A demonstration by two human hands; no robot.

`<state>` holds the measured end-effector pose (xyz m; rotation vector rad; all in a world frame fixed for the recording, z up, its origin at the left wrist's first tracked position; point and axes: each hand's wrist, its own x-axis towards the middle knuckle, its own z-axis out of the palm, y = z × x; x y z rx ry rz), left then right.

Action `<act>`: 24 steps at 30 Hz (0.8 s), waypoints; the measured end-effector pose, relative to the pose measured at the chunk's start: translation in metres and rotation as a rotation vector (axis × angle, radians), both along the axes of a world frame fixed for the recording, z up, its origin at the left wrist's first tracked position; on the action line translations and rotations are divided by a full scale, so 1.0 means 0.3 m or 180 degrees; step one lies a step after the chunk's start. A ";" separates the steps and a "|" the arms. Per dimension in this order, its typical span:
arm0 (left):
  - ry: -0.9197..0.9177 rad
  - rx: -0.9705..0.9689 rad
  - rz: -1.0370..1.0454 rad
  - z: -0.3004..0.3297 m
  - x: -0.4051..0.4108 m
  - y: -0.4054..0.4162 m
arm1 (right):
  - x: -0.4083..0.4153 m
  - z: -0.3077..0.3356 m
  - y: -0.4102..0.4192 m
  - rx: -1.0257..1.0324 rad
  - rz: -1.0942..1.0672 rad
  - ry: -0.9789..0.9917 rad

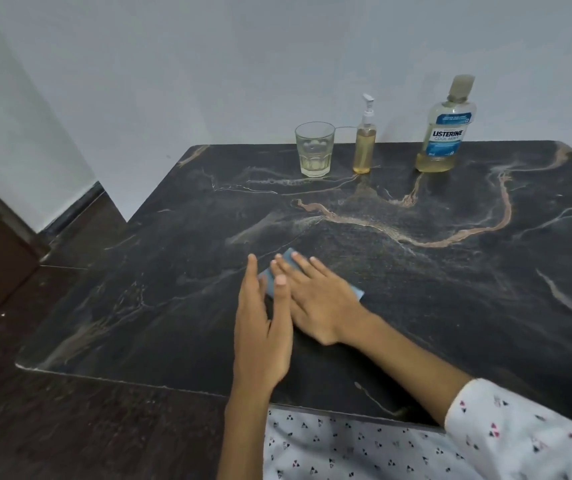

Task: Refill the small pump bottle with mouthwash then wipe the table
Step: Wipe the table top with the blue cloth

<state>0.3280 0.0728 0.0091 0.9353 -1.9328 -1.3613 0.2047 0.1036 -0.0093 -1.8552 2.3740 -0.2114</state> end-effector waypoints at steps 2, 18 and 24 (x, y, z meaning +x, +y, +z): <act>-0.0155 -0.0045 -0.0178 -0.006 0.006 0.001 | 0.042 -0.007 0.019 -0.0080 0.0163 -0.0023; -0.1086 -0.0685 -0.0237 -0.047 -0.006 0.025 | 0.038 -0.002 0.195 -0.0126 -0.0230 0.0099; -0.0363 -0.0619 0.0400 -0.039 0.012 -0.007 | -0.140 -0.004 0.174 0.0113 -0.0919 0.0355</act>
